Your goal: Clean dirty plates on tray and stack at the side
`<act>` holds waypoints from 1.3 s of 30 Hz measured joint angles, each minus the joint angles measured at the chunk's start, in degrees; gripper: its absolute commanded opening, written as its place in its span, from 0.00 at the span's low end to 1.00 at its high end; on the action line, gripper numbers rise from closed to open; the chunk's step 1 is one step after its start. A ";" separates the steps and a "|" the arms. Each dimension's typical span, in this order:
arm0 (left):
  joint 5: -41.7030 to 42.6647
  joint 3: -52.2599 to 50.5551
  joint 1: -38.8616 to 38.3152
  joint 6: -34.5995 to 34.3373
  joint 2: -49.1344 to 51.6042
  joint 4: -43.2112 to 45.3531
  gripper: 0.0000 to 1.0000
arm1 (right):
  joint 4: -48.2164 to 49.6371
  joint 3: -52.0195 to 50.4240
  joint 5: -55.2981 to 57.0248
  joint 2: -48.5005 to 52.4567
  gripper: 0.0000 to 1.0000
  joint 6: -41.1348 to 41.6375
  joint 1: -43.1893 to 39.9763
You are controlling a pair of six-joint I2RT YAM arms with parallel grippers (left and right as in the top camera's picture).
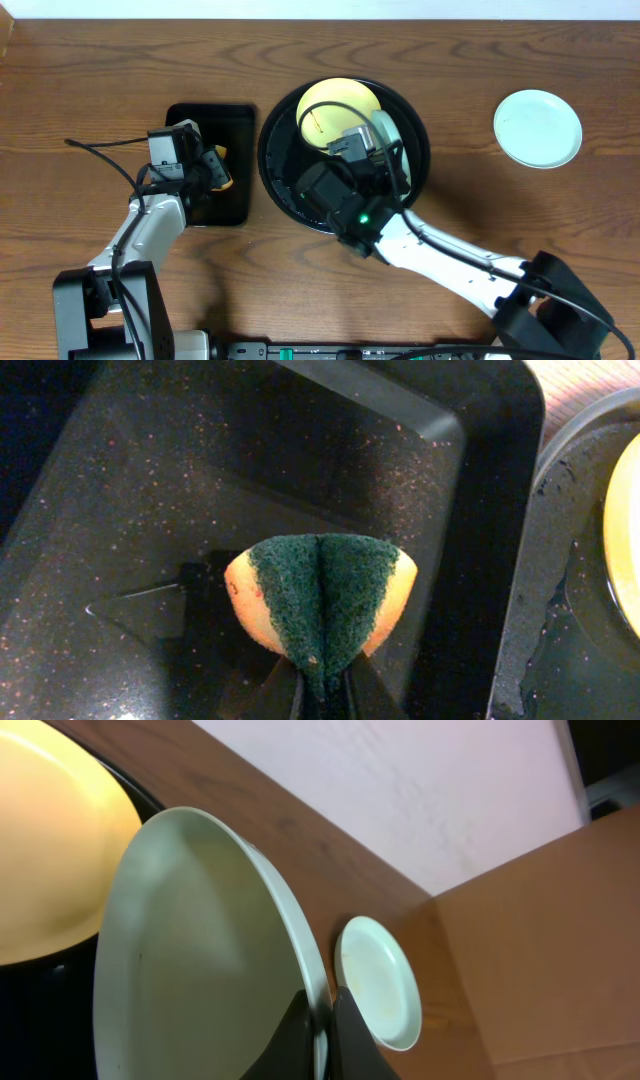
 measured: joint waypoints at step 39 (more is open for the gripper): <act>0.00 0.00 0.00 -0.02 0.00 0.02 0.08 | -0.11 0.04 -12.59 -4.81 0.01 0.22 -6.43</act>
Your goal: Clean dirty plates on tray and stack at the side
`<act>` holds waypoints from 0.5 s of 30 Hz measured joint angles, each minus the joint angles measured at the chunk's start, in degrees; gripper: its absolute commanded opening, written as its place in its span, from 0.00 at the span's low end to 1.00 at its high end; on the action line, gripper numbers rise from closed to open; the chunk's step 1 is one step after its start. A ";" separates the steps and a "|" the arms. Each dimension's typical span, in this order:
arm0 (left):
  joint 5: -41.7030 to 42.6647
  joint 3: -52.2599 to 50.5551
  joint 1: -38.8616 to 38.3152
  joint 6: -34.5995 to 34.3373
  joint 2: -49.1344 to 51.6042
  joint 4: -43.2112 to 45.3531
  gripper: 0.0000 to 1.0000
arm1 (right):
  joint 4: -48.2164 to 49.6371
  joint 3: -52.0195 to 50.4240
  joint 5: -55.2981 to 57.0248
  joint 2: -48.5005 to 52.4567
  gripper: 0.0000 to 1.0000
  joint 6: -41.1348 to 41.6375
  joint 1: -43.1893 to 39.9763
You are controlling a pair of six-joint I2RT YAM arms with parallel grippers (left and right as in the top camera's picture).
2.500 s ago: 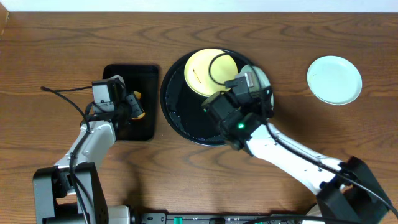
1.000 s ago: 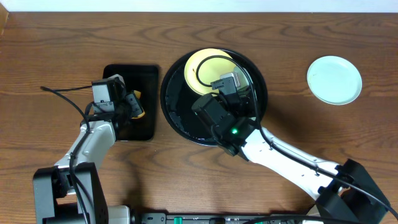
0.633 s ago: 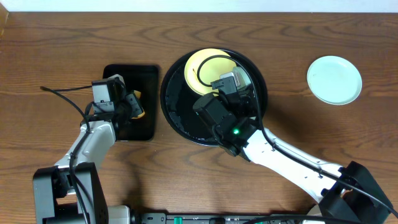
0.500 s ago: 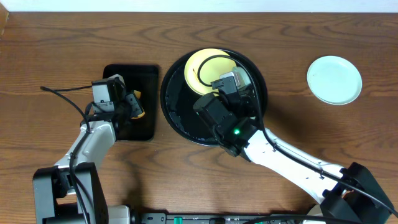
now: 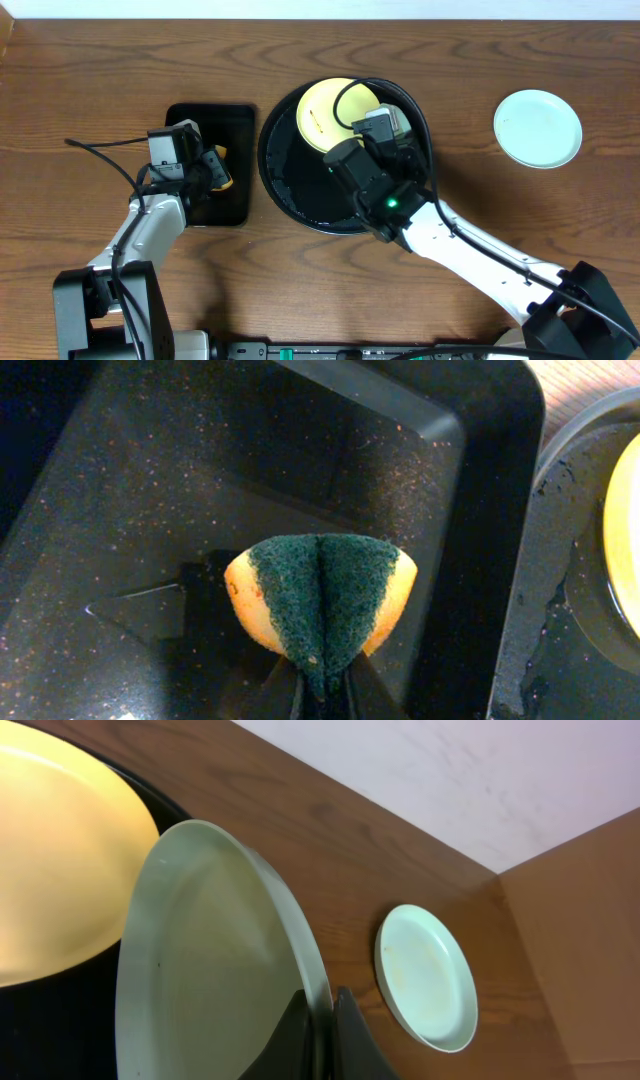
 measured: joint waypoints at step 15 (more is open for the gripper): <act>0.00 0.00 0.00 0.00 0.00 0.00 0.08 | -0.57 -0.13 -11.63 -2.78 0.01 1.55 -3.69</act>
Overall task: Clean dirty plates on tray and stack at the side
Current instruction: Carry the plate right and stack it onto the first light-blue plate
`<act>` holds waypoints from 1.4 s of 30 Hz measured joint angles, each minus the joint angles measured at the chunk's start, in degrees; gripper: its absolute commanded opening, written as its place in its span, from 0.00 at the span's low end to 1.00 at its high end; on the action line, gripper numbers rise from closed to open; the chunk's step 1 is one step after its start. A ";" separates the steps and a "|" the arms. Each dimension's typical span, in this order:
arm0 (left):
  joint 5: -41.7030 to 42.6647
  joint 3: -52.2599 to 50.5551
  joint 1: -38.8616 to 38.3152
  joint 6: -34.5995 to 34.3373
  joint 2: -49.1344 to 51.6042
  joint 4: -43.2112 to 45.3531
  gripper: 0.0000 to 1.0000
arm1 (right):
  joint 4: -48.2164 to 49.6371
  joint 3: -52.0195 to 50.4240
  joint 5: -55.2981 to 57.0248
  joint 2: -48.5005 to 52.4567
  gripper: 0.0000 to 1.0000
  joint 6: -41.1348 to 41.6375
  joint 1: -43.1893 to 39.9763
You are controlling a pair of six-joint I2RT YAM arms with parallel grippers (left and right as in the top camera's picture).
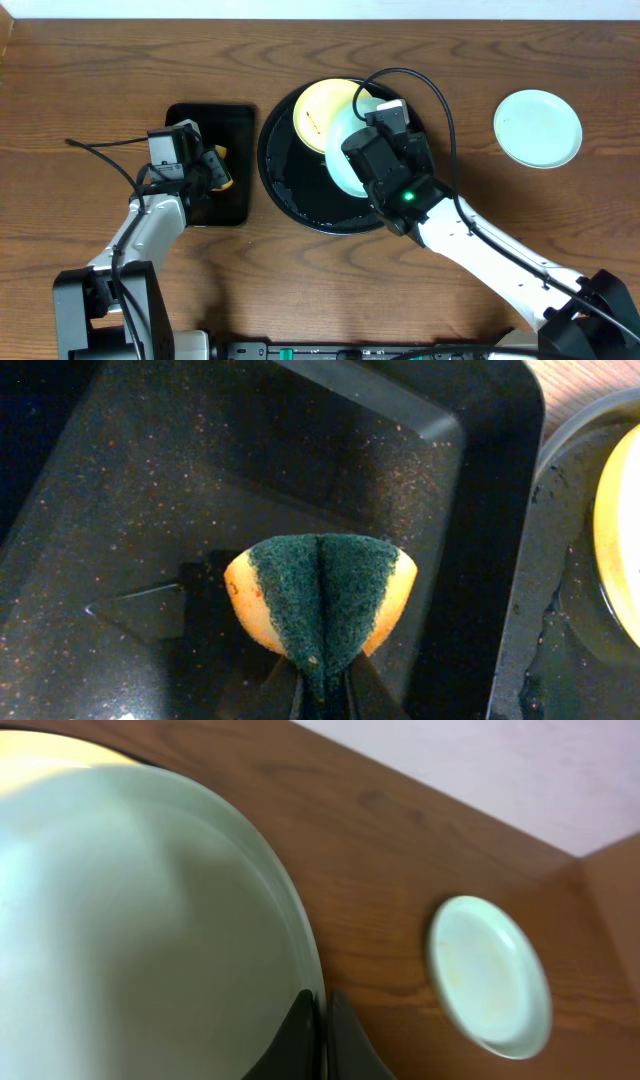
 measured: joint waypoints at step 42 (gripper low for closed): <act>0.02 0.00 0.00 0.00 0.00 0.00 0.08 | 4.79 -0.13 -54.27 -0.85 0.06 8.59 -63.45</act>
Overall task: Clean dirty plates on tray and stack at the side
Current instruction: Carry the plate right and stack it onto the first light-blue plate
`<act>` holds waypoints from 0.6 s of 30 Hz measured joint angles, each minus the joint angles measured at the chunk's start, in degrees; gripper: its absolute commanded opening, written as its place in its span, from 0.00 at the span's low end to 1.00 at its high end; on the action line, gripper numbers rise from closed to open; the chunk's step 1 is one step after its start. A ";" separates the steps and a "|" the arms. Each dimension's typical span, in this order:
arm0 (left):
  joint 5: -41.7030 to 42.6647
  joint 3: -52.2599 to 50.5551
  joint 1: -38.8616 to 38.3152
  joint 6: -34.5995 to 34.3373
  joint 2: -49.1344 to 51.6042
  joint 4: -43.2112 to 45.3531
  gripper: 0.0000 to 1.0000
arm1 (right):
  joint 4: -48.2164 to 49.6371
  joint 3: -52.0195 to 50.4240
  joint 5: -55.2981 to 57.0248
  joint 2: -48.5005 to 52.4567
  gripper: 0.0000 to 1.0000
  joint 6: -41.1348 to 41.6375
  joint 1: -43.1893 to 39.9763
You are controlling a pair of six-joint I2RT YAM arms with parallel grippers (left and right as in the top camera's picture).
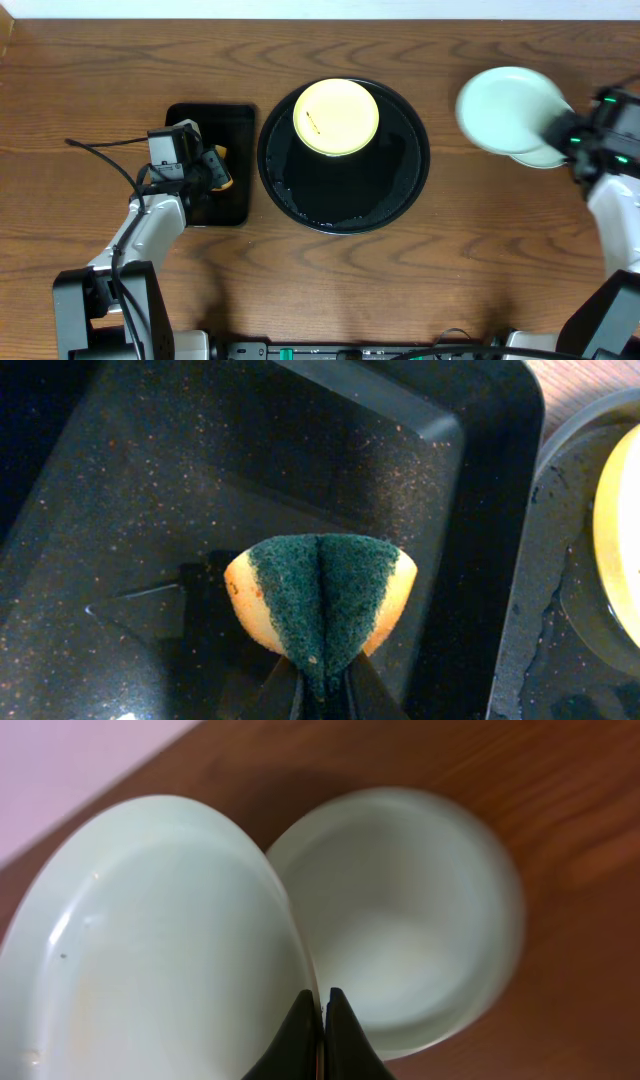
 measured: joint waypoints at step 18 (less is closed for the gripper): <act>-0.02 0.00 0.00 0.00 0.00 -0.02 0.08 | 2.51 0.00 -12.98 2.16 0.65 -6.12 -3.72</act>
